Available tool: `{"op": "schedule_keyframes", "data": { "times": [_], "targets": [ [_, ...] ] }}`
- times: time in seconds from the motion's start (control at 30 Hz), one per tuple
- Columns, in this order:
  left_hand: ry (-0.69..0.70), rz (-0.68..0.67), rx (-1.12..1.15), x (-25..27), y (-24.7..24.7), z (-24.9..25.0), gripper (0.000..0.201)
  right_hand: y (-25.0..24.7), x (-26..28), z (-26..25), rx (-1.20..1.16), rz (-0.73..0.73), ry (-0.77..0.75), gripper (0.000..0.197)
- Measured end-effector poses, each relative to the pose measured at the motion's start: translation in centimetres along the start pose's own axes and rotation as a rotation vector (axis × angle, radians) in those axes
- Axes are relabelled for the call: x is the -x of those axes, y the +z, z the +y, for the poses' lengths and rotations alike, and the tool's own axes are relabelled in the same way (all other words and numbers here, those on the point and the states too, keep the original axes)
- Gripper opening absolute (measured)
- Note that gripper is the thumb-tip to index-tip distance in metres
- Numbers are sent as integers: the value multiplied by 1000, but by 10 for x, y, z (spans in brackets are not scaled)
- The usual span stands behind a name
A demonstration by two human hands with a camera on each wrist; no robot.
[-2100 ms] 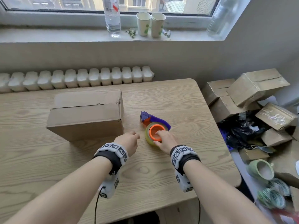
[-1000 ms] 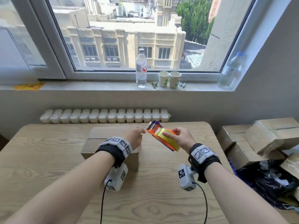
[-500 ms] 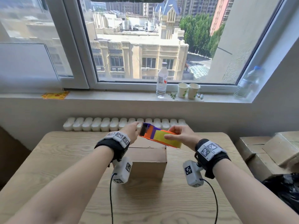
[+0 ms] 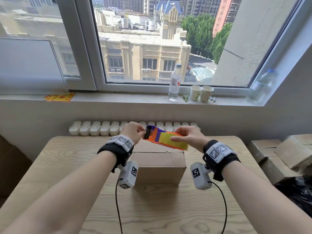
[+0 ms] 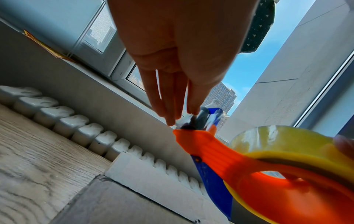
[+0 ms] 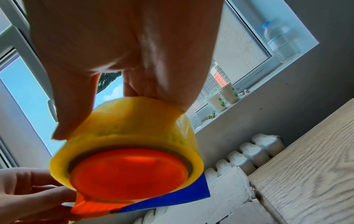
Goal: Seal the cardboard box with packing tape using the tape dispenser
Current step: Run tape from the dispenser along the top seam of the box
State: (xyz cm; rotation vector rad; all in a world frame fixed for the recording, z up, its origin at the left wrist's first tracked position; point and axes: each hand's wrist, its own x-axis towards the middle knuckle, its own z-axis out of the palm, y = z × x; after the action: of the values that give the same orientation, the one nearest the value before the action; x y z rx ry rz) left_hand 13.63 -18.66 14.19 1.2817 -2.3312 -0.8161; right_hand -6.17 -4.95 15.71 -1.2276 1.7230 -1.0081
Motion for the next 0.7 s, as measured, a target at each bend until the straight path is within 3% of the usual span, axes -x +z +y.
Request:
{"op": "schedule_keyframes", "data": {
  "times": [0.4,0.5,0.63,0.7],
  "targets": [
    [-48,-5,-11,-6,-5,-5,11,1,-12,-6,46,-28,11,13],
    [-64,-8,-46,-8,-11,-5,11,-1,-20,-8,136,-56,17,16],
    [-41,-19,11,-11,-14,2,8,-1,-30,-7,370,11,14,24],
    [-66,7,67,-14,-14,4,15,0,-34,-5,392,12,33,26]
  ]
}}
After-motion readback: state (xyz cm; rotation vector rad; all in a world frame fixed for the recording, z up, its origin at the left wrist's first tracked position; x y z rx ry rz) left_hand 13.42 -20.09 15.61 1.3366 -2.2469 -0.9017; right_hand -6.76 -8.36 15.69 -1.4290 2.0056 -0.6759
